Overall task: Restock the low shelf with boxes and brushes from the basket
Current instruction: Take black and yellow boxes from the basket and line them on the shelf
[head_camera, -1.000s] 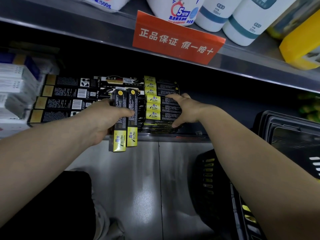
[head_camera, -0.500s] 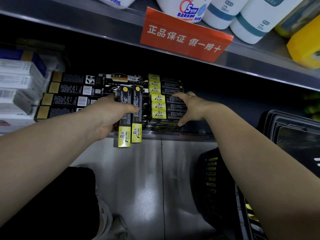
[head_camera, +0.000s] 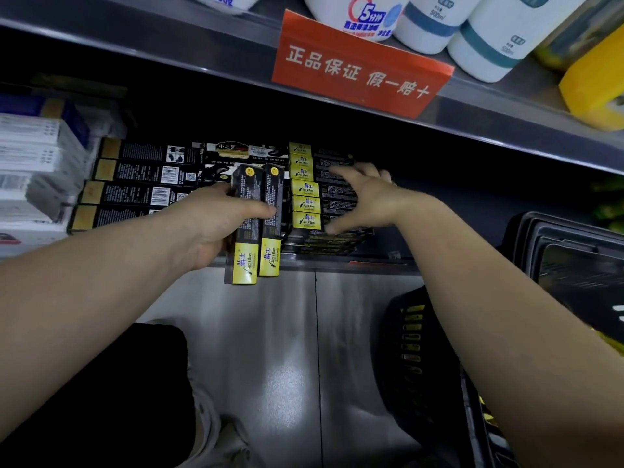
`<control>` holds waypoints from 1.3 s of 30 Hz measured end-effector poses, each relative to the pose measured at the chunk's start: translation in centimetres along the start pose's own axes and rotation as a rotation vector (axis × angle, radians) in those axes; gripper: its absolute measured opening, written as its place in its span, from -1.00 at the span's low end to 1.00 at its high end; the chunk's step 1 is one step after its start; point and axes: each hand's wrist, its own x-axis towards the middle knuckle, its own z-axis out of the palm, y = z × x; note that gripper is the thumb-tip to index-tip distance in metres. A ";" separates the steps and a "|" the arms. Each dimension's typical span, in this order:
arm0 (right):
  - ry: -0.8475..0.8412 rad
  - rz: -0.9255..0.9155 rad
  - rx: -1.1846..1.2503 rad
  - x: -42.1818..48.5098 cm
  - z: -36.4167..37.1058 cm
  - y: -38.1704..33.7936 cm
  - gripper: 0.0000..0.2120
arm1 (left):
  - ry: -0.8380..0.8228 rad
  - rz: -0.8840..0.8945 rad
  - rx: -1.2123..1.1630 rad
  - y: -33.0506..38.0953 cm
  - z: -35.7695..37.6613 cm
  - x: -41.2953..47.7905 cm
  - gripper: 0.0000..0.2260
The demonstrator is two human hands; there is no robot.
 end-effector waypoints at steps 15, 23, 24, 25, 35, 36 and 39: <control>0.443 0.187 1.384 0.3 -1.5 1.7 -0.84 | 0.028 0.041 -0.033 0.2 0.2 0.0 -0.85; 0.372 0.297 0.861 4.7 -0.3 3.4 -0.48 | 0.030 0.065 0.020 0.1 0.0 0.4 -0.82; 0.315 0.286 0.808 4.9 0.2 3.5 -0.48 | 0.037 0.064 0.027 0.1 -0.1 0.5 -0.80; 0.263 0.277 0.759 4.9 0.5 3.4 -0.50 | 0.050 0.059 0.033 0.2 -0.1 0.6 -0.73; 0.069 0.070 0.582 3.9 1.2 3.0 -0.53 | 0.086 0.057 0.045 0.1 0.2 0.8 -0.50; 0.075 0.066 0.578 3.9 1.2 2.9 -0.53 | 0.082 0.060 0.037 0.1 0.2 0.7 -0.51; 0.083 0.062 0.576 3.9 1.3 2.8 -0.53 | 0.064 0.066 0.013 0.3 0.2 0.6 -0.56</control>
